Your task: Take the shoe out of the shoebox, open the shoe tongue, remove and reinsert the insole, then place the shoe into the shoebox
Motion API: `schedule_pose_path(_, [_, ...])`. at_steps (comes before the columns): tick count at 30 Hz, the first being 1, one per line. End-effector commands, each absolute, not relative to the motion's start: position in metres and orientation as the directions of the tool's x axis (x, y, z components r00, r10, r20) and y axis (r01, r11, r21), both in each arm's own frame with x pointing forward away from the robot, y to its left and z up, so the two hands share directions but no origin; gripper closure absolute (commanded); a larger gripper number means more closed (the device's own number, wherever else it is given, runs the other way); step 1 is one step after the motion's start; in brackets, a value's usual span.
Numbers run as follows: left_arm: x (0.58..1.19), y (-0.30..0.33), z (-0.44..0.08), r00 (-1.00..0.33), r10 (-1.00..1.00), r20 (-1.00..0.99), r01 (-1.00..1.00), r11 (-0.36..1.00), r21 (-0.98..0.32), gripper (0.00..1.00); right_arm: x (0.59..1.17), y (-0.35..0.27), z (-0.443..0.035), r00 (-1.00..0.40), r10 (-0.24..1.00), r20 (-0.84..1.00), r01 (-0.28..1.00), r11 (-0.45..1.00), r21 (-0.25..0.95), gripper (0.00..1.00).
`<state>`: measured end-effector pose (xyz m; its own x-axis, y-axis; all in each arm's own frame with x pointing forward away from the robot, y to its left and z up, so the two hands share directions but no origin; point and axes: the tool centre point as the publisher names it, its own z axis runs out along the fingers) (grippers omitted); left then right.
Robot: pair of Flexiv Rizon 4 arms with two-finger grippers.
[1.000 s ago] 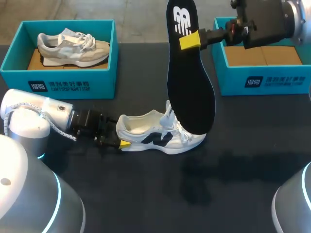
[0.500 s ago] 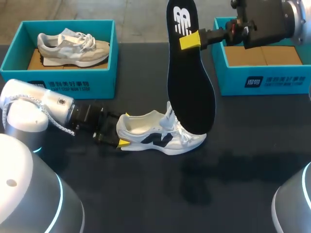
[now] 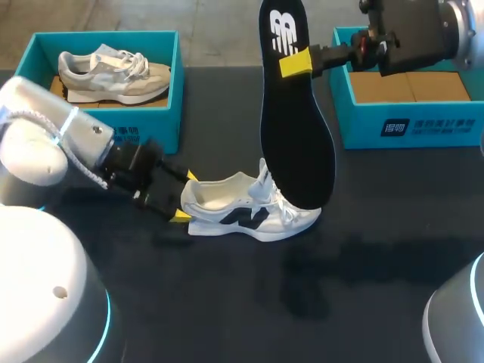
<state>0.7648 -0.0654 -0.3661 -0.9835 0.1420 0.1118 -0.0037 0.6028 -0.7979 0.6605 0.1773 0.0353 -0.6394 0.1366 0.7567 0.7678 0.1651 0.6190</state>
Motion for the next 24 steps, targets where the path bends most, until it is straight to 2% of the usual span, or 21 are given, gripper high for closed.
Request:
schedule_pose_path(1, [0.7628,-0.063,-0.3525,-0.978,0.155,0.137,0.011,0.7,-0.714,0.0,0.6627,0.1804,0.0352,-0.638,0.139,0.757,0.769,0.168,0.617,1.0])
schedule_pose_path(5, [0.7594,-0.0626,-0.3474,-0.979,0.14,0.149,0.006,0.747,-0.665,0.0,0.6627,0.1804,0.0352,-0.638,0.139,0.757,0.769,0.168,0.617,1.0])
schedule_pose_path(21, [0.759,-0.0601,-0.3439,-0.982,0.131,0.14,0.006,0.751,-0.66,0.0,0.6627,0.1804,0.0352,-0.638,0.139,0.757,0.769,0.168,0.617,1.0])
schedule_pose_path(24, [0.7593,-0.0631,-0.3428,-0.98,0.119,0.162,-0.007,0.785,-0.62,0.0,0.6627,0.1804,0.0352,-0.638,0.139,0.757,0.769,0.168,0.617,1.0])
